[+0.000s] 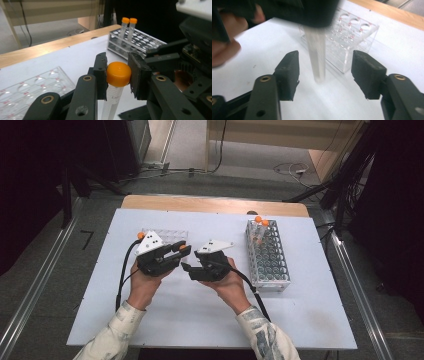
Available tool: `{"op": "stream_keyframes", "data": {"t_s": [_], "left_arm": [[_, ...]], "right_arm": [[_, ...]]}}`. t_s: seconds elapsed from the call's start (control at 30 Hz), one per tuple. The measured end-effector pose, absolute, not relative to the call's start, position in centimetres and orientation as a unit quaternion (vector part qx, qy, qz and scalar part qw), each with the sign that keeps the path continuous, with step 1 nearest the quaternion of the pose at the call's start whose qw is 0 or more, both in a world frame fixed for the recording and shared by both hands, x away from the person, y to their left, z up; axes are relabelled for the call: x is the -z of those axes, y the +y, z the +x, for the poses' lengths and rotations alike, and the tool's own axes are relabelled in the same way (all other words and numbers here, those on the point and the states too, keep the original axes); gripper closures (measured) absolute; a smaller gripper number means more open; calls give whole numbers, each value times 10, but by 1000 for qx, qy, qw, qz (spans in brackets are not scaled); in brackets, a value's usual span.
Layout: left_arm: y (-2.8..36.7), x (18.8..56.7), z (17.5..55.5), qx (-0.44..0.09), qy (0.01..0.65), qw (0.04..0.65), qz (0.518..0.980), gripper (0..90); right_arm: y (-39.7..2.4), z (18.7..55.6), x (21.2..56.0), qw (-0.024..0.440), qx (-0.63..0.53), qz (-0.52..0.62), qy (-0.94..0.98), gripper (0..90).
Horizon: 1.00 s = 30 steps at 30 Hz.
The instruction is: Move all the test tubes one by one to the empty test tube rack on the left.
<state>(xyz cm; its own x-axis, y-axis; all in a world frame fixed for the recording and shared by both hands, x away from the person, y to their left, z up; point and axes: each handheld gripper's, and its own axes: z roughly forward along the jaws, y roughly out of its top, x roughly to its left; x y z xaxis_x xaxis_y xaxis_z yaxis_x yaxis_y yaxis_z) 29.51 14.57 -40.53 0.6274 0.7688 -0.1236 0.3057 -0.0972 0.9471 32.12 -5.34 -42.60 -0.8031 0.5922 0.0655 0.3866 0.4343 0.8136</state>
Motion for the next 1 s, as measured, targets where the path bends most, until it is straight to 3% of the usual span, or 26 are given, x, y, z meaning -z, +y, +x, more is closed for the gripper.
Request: {"op": "stream_keyframes", "data": {"t_s": [0.57,1.0], "left_arm": [[182,393,306,-240,423,558,672,703],[197,392,315,-255,446,554,655,702]], "right_arm": [[-77,333,434,133,-423,335,831,197],[-78,334,434,131,-420,341,831,195]]}}
